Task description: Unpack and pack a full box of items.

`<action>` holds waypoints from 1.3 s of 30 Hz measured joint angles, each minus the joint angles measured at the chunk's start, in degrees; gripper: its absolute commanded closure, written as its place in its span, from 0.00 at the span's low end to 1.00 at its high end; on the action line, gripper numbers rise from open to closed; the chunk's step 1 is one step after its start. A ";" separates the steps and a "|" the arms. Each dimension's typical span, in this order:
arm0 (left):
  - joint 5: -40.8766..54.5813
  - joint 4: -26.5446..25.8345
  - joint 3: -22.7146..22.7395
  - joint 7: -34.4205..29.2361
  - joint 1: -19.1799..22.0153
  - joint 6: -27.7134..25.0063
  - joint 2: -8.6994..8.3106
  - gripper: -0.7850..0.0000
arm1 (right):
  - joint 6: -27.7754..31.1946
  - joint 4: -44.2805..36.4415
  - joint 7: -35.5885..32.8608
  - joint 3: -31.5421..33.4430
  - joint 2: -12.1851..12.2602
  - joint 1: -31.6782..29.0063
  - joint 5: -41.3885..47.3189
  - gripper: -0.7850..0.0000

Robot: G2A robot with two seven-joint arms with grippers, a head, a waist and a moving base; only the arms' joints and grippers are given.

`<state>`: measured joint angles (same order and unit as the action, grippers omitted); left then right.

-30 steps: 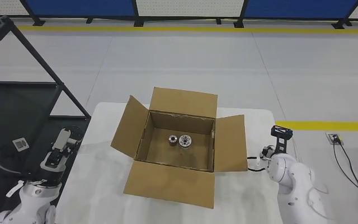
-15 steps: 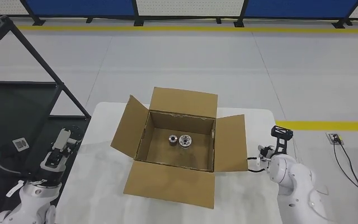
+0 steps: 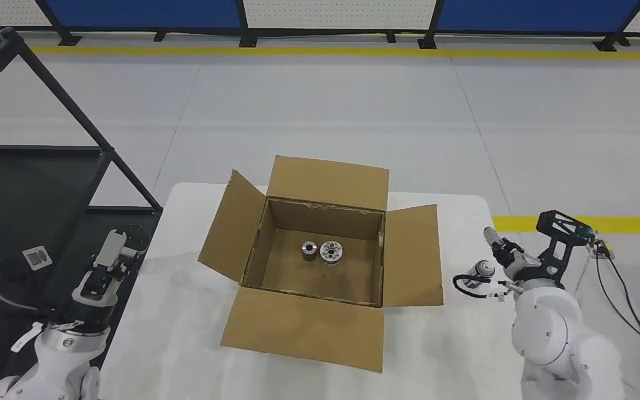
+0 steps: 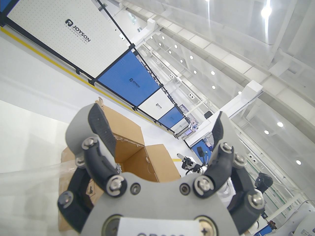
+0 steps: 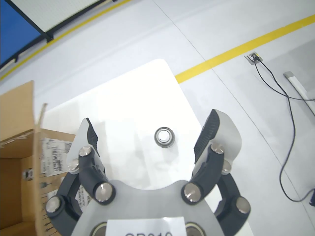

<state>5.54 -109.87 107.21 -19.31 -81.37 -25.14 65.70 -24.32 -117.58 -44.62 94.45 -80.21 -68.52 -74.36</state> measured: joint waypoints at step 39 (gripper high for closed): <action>0.00 0.00 0.00 0.00 0.00 0.00 0.00 0.00 | 17.66 46.23 -14.17 -46.43 -7.69 41.20 13.38 0.00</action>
<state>5.54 -109.87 107.21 -19.31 -81.37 -25.14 65.70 -6.66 -71.35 -58.79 48.01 -87.90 -27.32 -60.98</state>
